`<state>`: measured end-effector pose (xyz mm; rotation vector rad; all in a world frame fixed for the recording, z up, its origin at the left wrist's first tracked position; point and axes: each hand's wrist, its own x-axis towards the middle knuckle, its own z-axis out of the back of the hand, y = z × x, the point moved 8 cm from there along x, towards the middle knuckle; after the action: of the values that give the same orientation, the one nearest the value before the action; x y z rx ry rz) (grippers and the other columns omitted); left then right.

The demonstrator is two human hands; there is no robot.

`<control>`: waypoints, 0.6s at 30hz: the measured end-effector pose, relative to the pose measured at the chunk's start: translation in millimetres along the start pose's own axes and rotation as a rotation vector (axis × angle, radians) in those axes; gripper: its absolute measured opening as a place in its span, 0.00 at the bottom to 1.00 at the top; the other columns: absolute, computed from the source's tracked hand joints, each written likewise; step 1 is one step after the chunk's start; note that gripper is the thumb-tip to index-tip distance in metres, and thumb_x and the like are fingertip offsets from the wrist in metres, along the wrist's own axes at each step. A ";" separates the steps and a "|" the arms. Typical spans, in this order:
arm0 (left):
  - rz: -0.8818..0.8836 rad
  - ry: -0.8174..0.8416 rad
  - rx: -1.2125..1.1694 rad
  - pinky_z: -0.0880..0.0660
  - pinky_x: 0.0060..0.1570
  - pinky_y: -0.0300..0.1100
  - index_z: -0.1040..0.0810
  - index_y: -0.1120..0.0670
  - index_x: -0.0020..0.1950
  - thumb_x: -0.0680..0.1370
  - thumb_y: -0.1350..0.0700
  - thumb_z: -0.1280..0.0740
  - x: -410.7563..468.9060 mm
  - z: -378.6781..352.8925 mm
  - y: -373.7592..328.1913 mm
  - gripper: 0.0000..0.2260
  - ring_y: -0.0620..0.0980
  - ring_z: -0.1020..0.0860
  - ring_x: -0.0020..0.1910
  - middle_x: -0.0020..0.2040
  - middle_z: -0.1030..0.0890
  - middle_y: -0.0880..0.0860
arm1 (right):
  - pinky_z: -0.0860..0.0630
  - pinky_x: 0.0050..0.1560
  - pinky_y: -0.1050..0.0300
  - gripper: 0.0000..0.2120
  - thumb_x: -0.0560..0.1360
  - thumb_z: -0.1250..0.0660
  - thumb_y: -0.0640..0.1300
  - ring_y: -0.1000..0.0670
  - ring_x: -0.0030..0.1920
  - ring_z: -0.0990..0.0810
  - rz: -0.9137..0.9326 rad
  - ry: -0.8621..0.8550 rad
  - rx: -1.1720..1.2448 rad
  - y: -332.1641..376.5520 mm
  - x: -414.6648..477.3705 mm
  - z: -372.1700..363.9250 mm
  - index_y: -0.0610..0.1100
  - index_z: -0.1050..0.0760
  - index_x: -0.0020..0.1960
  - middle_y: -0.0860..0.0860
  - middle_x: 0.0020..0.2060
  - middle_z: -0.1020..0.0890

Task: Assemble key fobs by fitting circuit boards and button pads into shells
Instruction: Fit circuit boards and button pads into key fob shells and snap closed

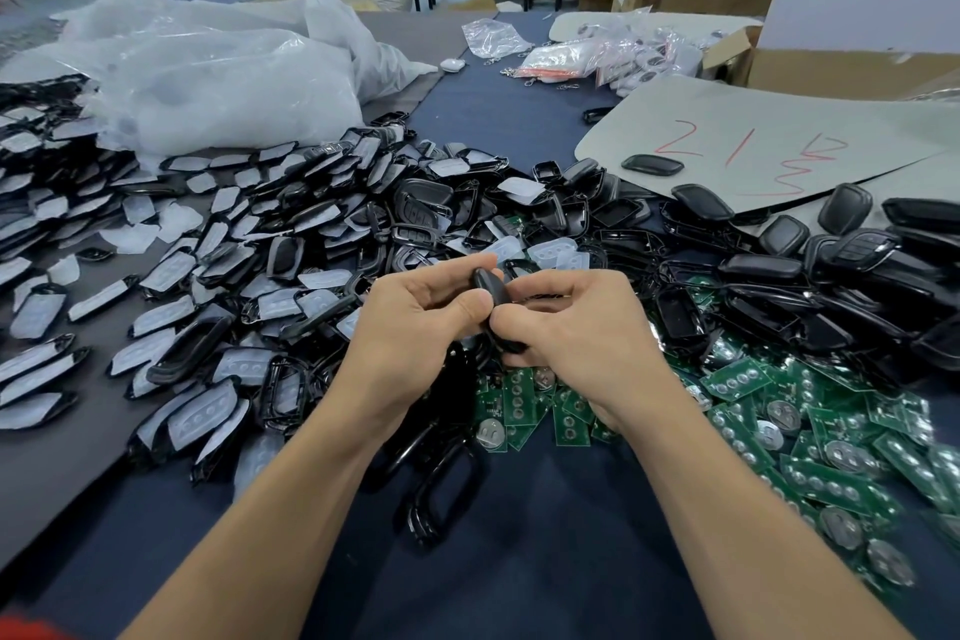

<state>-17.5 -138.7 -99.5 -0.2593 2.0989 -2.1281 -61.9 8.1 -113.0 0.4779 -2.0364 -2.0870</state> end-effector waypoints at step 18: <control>-0.015 -0.078 -0.051 0.18 0.44 0.37 0.13 0.53 0.54 0.75 0.68 0.25 -0.8 8.7 -2.0 0.13 0.48 0.12 0.47 0.48 0.11 0.53 | 0.15 0.48 0.54 0.10 0.75 0.28 0.38 0.50 0.47 0.12 -0.007 0.123 -0.027 4.7 -3.3 -5.7 0.47 0.12 0.52 0.49 0.43 0.11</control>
<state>-14.7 -147.1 -97.4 -0.3593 2.1159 -2.0395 -57.2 3.7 -108.0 0.5944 -1.9378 -2.0324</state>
